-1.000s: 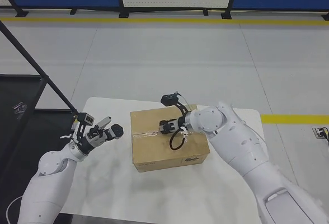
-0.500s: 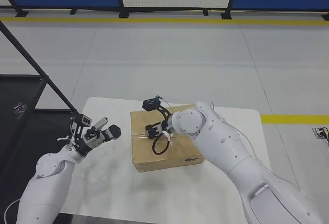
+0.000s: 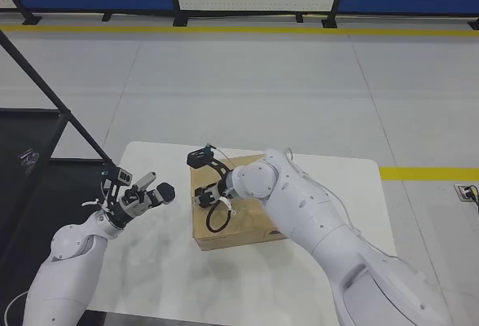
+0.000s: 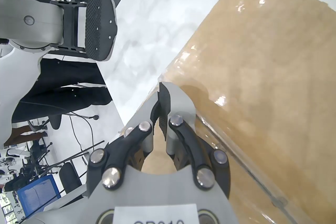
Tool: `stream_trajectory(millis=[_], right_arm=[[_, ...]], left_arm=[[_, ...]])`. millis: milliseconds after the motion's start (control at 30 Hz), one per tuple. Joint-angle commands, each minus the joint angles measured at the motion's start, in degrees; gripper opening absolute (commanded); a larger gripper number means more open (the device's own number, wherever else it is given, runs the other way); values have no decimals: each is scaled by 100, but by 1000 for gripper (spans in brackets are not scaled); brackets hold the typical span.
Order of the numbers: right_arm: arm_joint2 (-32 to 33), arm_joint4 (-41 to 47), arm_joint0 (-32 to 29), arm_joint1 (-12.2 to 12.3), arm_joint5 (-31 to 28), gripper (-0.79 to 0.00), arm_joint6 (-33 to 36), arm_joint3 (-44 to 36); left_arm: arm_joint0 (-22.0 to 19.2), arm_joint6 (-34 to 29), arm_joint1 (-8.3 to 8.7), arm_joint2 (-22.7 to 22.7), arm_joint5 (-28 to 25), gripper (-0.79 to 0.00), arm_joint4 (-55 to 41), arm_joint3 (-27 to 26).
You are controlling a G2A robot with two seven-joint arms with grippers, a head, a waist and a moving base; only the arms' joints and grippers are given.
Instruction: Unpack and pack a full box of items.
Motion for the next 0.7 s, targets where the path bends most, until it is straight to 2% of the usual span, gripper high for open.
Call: stream_trajectory(millis=[0,133,300,667], right_arm=[[-22,25,36,-69,-143,-785,74,105],[-37,-40,156,-147,-172,-785,62,330],[57,-58,306,-131,-159,-785,-33,651],[365,-2,322,192,-597,-785,-195,1212]], left_arm=[[2,3,1,6,16,0,5,-13],[-5,36,-2,31,40,0,20,-24],[-32,55,-6,62,49,0,41,-37],[-101,81,-11,73,56,0,-14,68]])
